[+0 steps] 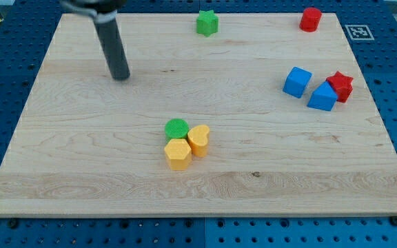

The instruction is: Move green star slightly down

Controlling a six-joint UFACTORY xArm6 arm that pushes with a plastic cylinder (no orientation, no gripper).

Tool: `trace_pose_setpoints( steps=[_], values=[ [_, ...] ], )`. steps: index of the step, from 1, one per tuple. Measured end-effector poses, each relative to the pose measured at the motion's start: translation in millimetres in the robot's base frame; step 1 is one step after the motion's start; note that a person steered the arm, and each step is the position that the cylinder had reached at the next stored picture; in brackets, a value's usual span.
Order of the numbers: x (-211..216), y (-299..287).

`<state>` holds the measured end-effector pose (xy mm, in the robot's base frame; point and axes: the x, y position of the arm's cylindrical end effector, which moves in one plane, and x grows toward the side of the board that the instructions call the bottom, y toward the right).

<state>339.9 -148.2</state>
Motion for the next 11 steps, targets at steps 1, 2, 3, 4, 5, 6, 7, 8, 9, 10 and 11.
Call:
trace_pose_setpoints(
  steps=[1, 2, 3, 4, 5, 6, 7, 8, 9, 10, 11],
  values=[
    [-80, 8],
    [-146, 30],
    [-148, 47],
    [-148, 73],
    [-146, 80],
    [-146, 92],
    [-146, 119],
    [-146, 122],
    [-145, 137],
    [-143, 154],
    [-130, 154]
  ],
)
